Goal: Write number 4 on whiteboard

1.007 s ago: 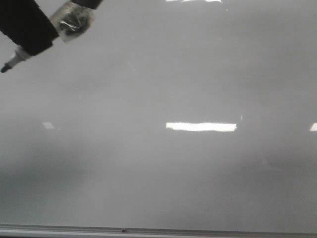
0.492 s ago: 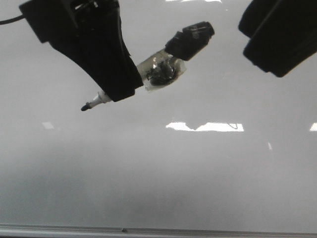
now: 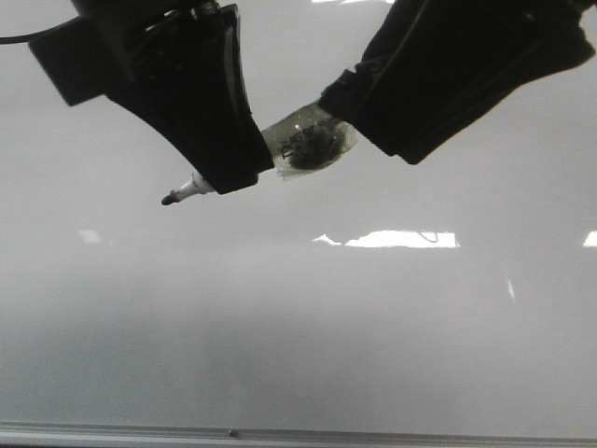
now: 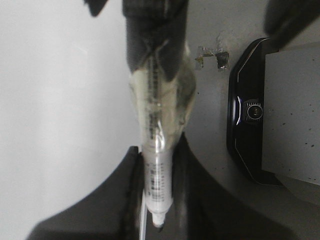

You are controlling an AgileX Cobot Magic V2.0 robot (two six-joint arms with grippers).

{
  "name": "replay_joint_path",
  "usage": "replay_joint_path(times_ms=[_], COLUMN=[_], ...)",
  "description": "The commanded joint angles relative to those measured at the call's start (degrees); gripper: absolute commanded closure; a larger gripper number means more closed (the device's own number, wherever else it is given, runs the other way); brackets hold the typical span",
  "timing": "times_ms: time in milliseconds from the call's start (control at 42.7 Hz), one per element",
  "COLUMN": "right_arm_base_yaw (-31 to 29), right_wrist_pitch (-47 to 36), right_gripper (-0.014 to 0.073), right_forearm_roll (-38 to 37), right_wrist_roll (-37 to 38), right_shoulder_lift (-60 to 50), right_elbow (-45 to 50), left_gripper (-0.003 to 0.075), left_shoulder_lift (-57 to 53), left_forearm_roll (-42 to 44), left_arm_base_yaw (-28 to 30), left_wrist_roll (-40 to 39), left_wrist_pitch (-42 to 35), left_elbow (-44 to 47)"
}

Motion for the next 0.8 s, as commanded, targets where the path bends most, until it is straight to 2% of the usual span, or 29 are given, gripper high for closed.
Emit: replay_joint_path(times_ms=[0, 538, 609, 772], right_arm_base_yaw=[0.1, 0.1, 0.1, 0.1], right_wrist_pitch=[-4.5, -5.8, -5.7, -5.4], right_gripper=[0.0176, 0.0187, 0.0222, 0.0391], right_forearm_roll=[2.3, 3.3, 3.3, 4.1], right_wrist_roll=[-0.7, -0.7, -0.7, -0.7], right_shoulder_lift=[-0.3, -0.1, -0.1, -0.1], right_elbow=[-1.9, -1.9, -1.9, -1.9], left_gripper=[0.0723, 0.0722, 0.0722, 0.0722], left_shoulder_lift=[-1.9, -1.9, -1.9, -1.9], left_forearm_roll=[-1.0, -1.1, -1.1, -1.1], left_arm_base_yaw=[-0.5, -0.5, -0.5, -0.5], left_wrist_roll=[0.6, 3.0, 3.0, 3.2], left_wrist_pitch=[-2.1, -3.7, -3.7, -3.7], left_elbow=[-1.8, -1.8, -1.8, -1.8])
